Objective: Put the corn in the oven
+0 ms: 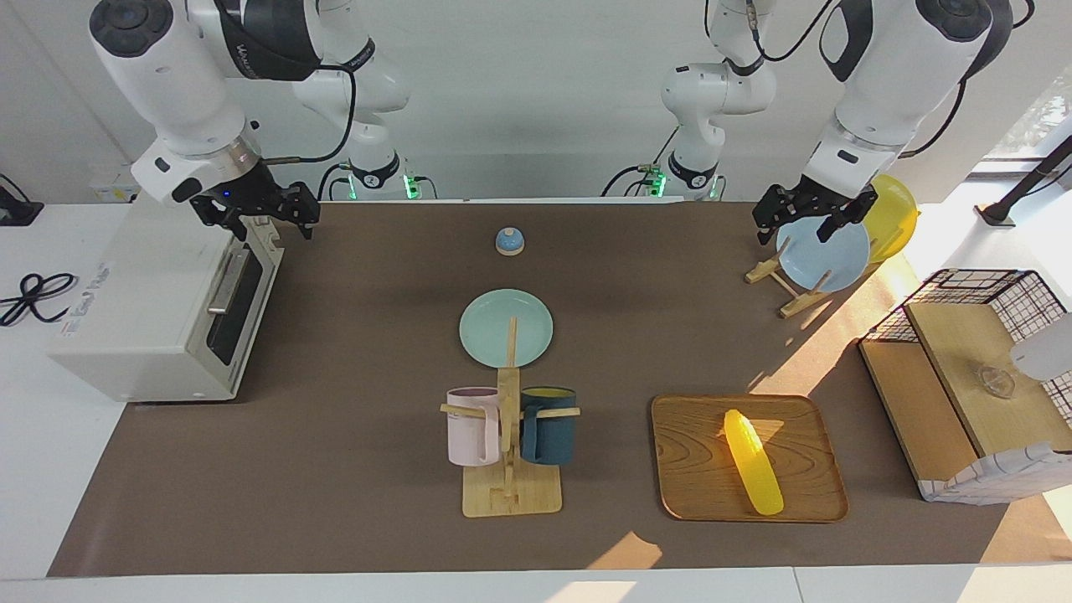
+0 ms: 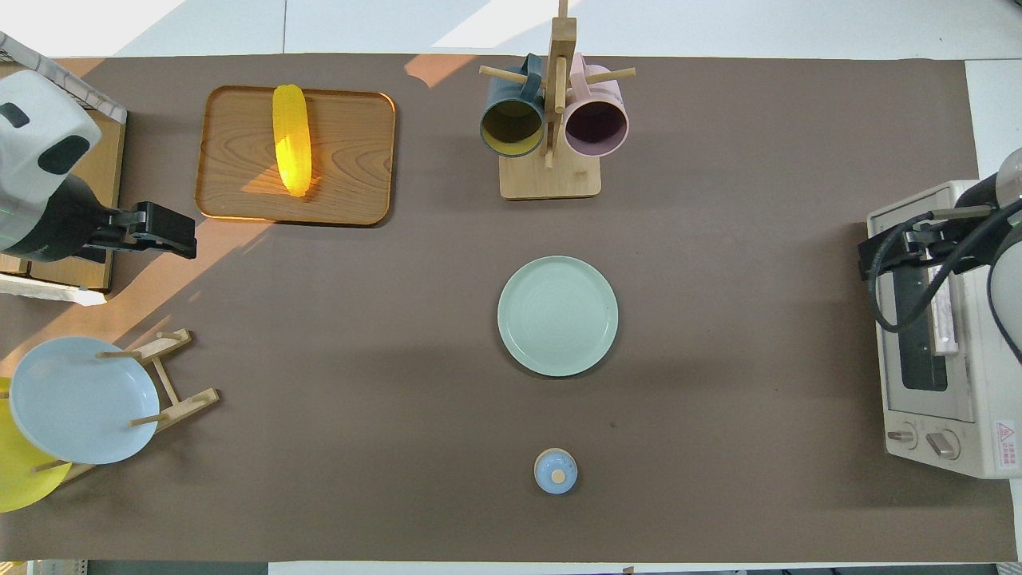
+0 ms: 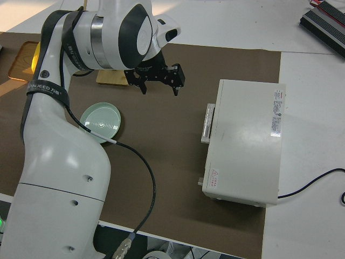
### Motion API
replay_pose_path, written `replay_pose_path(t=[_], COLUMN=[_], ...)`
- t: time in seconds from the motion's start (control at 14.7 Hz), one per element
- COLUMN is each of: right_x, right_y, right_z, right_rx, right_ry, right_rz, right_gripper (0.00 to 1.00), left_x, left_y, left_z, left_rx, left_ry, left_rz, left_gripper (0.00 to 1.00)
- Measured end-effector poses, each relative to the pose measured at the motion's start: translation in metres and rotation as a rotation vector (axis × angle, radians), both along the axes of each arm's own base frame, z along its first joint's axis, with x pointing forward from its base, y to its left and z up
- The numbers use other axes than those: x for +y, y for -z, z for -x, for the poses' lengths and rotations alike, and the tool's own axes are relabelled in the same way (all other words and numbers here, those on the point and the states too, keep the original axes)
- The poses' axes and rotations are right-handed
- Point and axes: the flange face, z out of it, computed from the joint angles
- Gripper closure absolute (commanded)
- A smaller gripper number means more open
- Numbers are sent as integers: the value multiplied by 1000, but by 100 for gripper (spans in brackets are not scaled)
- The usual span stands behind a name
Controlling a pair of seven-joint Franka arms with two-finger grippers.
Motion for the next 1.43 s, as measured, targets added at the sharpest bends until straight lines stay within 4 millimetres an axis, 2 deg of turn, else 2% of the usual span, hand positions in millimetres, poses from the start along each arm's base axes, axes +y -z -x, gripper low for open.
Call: replay_pose_path(t=[0.14,0.2,0.61,0.75,0.88,1.02,1.09,1.43], right_x=[-11,-15,-57,-81,-94,-101,-105,-129], right_y=[3,6,24,42,58,67,70,88], right_z=[-2,-2,6,10,13,15,15,22], right_rx=[-17,-16,-31,-51,-54,-62,-66,-69], right_ry=[4,4,49,80,88,94,101,143], right_rz=[-2,-3,-4,4,24,33,35,37], right_gripper=[92,100,100,100,100,100,100,100], left_x=[0,0,-1,-2,-3,-5,-7,-22], left_y=[0,0,-1,4,15,41,62,166], left_z=[0,0,-8,-12,-20,-37,-49,-132], left_rx=[0,0,-65,-77,-77,-60,-46,-36], left_ry=[0,0,-1,-1,-2,-2,-2,37], left_rz=[0,0,12,14,16,18,20,50], left_gripper=[0,0,0,0,0,0,0,0])
